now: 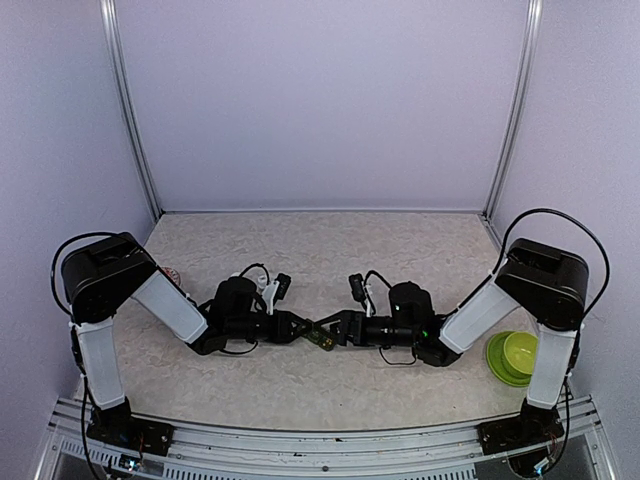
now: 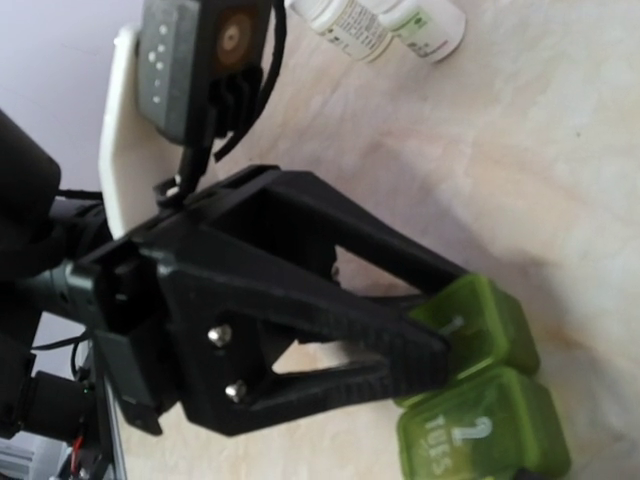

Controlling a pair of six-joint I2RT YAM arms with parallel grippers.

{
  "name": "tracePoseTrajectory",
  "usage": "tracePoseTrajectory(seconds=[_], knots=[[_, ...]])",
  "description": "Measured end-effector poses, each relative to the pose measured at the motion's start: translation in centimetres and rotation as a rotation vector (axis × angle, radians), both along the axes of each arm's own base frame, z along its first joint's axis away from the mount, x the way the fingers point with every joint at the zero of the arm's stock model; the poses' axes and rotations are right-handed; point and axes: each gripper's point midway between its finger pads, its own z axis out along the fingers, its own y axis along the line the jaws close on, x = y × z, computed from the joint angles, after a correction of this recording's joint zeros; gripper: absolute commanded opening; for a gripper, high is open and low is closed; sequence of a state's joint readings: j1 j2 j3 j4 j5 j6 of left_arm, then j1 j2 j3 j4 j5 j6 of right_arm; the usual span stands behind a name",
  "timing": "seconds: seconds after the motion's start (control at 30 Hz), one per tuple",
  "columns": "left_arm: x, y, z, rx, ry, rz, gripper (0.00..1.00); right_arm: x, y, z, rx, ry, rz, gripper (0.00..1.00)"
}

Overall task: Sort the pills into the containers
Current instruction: Close the lid of the pill container on the pill container.

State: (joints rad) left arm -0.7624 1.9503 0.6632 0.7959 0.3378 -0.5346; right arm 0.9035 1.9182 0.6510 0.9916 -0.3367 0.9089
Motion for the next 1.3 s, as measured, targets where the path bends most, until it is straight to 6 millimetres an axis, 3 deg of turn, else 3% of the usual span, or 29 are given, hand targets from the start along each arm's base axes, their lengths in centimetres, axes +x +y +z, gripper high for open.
tracePoseTrajectory(seconds=[0.63, 1.3], knots=[[0.0, 0.0, 0.0, 0.000, 0.000, 0.000, 0.32, -0.9, 1.7, 0.2, -0.048, -0.029, 0.049, 0.82], [0.0, 0.0, 0.0, 0.000, 0.002, -0.002, 0.32, -1.6, 2.0, -0.4, -0.078, -0.022, 0.071, 0.82]])
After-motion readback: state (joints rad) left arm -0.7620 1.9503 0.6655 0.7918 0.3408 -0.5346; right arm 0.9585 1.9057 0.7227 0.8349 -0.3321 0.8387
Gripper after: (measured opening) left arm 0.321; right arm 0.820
